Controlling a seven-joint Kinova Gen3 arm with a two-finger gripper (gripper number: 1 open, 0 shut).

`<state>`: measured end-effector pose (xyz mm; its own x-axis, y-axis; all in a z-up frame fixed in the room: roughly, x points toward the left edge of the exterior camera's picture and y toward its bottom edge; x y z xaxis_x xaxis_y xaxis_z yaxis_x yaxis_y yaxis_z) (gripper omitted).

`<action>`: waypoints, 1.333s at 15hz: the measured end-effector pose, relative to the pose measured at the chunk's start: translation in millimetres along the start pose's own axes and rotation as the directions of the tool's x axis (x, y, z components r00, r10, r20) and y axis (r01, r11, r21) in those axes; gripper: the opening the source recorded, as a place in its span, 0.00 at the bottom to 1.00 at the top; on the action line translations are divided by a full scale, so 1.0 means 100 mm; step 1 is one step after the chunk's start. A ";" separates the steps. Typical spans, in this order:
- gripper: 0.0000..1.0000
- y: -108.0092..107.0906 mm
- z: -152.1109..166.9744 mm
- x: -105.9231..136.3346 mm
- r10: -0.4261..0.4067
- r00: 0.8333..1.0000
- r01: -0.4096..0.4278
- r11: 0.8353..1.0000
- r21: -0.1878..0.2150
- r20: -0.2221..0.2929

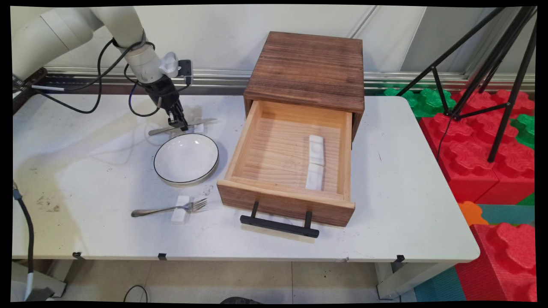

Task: Place the picked object into the drawer

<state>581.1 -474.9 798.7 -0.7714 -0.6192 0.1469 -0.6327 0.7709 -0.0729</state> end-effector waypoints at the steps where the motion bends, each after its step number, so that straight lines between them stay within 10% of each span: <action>1: 0.00 0.00 -0.01 0.00 -0.002 1.000 0.002 1.000 0.000 0.000; 20: 0.00 0.18 -1.01 0.06 -0.190 0.976 0.206 0.963 0.175 -0.105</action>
<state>571.5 -449.5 898.2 -0.6259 -0.7348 0.2613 -0.7799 0.5887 -0.2124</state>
